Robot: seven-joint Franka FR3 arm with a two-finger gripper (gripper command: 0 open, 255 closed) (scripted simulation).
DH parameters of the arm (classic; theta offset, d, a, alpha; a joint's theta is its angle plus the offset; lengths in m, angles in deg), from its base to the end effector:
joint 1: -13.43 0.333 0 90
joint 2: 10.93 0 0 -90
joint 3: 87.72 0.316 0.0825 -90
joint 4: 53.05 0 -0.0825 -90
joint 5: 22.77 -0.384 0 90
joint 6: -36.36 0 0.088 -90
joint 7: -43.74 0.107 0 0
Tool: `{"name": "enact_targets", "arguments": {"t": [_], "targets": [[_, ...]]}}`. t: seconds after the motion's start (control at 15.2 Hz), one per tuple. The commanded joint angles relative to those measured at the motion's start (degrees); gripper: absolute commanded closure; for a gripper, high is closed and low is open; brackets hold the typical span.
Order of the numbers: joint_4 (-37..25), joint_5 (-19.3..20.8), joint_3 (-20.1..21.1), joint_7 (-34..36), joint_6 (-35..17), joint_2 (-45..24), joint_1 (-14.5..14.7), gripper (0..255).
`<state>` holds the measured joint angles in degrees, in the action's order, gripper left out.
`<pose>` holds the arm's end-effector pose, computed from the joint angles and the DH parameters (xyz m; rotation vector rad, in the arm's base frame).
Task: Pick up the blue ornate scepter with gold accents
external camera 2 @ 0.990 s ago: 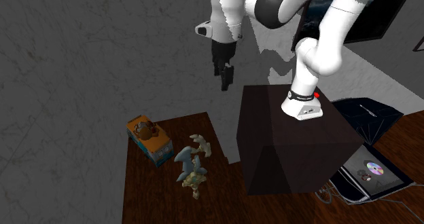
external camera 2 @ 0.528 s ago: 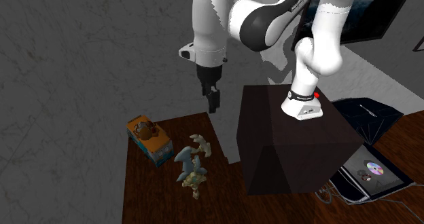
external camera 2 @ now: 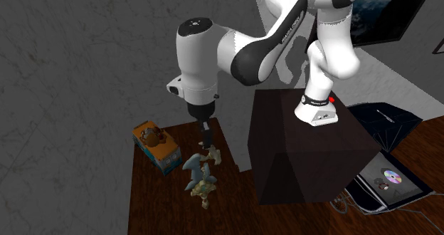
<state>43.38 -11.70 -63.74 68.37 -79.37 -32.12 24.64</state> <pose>0.5547 0.3448 0.4008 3.0966 0.3782 0.0238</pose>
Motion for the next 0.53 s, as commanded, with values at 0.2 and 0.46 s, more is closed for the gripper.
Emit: {"name": "enact_targets", "arguments": {"t": [0.2,0.46], "targets": [[-0.3,1.2,-0.3,1.0,-2.1,-2.6,0.8,0],[1.0,1.8,-0.6,1.4,-4.4,-3.7,1.0,0]]}}
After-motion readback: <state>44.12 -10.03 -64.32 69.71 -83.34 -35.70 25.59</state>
